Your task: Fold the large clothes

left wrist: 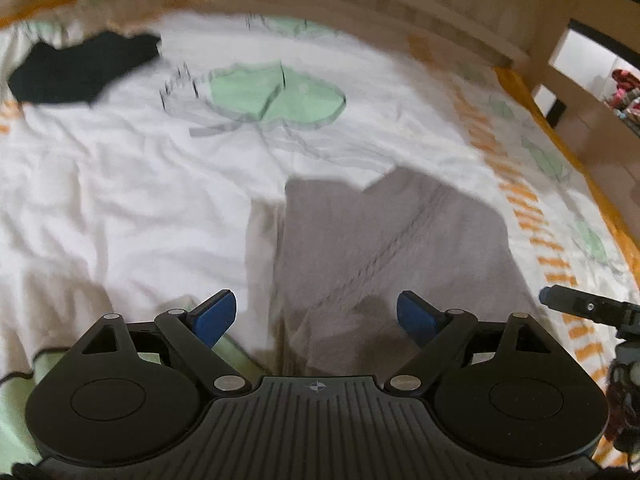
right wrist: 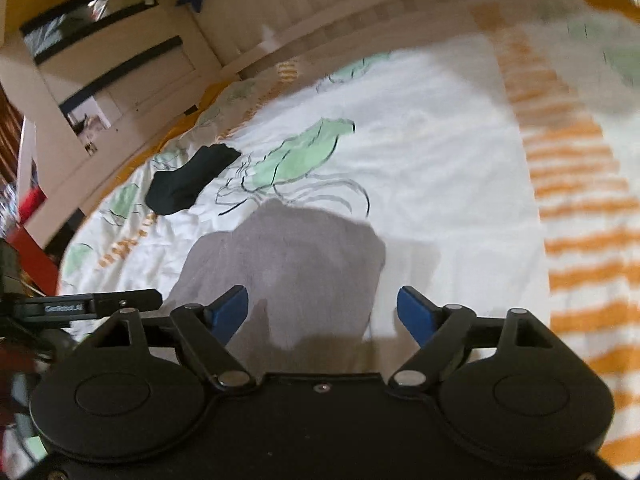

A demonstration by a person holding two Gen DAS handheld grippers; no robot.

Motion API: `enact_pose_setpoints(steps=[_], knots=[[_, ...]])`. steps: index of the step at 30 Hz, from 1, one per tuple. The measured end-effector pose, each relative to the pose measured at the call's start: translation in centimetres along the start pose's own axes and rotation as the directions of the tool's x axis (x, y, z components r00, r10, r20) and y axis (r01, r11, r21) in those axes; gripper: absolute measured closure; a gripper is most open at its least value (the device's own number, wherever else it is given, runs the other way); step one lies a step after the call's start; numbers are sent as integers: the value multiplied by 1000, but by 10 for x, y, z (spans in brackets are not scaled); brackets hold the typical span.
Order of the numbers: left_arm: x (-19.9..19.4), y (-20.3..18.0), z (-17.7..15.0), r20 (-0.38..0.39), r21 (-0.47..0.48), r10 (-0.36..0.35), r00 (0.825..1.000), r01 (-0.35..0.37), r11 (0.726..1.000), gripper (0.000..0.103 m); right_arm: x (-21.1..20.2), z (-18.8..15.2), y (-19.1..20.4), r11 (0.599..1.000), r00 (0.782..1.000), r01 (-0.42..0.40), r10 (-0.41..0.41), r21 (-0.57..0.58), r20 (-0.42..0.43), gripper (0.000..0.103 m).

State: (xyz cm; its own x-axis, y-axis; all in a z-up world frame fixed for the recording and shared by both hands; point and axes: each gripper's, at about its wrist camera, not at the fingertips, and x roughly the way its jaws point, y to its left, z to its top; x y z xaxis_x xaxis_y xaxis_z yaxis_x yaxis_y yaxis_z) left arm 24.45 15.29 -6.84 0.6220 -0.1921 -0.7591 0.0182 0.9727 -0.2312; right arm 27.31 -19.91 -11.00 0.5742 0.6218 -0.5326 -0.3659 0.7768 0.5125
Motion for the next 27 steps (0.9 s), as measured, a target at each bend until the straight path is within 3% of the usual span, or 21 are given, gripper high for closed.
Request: enact_pose_setpoints(steps=[6,11,19,21,22,23,25,27], knots=[[20,26,-4,-85,-114,-112,990,102,988,10,16,-14,-17,983,986,-129,141,129,-86,16],[38,42,-2,-129,-181,-200,971,176,968,1,32,-22,-34,942,966,-217,244,257,-81,13],[58,36,5,-156,-136,-304,940,284,949,0,59,-15,-35,912,942,-296,328,283,-71,13],[63,30,5,-160,-146,-367,916,346,927,1,59,-14,-33,921,943,-287,320,266,-90,30],[65,24,4,-161,-153,-409,898,386,910,1,58,-13,-33,921,942,-288,322,264,-93,34],[67,16,3,-163,-152,-420,893,398,905,1,55,-10,-33,920,940,-297,328,254,-91,39],[70,0,5,-159,-121,-404,901,388,913,1,46,-4,-29,934,943,-291,316,207,-100,42],[74,-13,10,-150,-126,-417,897,401,908,1,39,7,-26,947,946,-279,300,160,-121,43]])
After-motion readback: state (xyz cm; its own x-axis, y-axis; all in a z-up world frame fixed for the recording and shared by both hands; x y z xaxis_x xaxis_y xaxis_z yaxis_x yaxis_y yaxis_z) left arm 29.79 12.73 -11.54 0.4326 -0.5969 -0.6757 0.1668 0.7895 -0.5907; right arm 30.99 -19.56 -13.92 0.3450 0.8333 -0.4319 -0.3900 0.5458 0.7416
